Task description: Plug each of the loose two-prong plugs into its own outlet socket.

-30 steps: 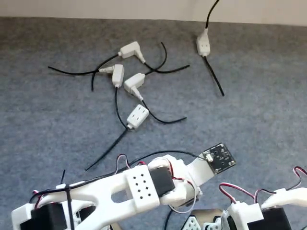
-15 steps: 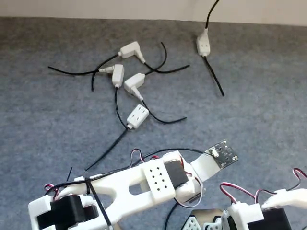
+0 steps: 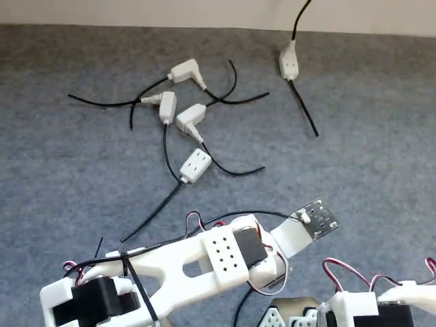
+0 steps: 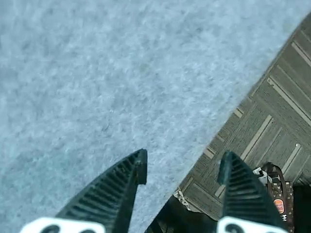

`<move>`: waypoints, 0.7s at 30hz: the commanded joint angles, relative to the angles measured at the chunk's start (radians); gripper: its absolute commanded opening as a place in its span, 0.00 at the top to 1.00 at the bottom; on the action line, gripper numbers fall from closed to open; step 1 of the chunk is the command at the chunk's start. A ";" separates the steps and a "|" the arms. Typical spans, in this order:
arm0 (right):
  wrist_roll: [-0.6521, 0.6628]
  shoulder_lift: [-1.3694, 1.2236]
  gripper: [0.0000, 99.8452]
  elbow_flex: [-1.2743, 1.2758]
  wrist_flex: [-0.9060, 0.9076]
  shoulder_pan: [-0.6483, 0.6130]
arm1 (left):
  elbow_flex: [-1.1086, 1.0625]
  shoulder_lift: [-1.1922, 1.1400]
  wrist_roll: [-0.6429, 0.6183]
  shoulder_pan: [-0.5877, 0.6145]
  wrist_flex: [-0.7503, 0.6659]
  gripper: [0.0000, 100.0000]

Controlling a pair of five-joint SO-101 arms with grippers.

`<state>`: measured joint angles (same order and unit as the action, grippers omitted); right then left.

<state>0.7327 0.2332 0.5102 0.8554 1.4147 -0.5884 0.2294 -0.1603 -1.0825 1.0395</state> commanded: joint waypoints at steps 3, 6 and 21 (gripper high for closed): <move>0.035 0.007 0.76 0.051 -0.031 -0.002 | 0.036 -0.001 -0.005 0.010 0.003 0.84; 0.035 0.007 0.76 0.061 -0.030 -0.015 | 0.036 -0.001 -0.005 0.010 0.003 0.84; 0.037 0.008 0.76 0.064 -0.025 -0.025 | 0.456 -0.486 -0.002 0.010 0.247 0.84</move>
<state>0.7557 0.2332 0.5762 0.8477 1.4039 -0.2631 -0.1741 -0.1603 -1.0825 1.2098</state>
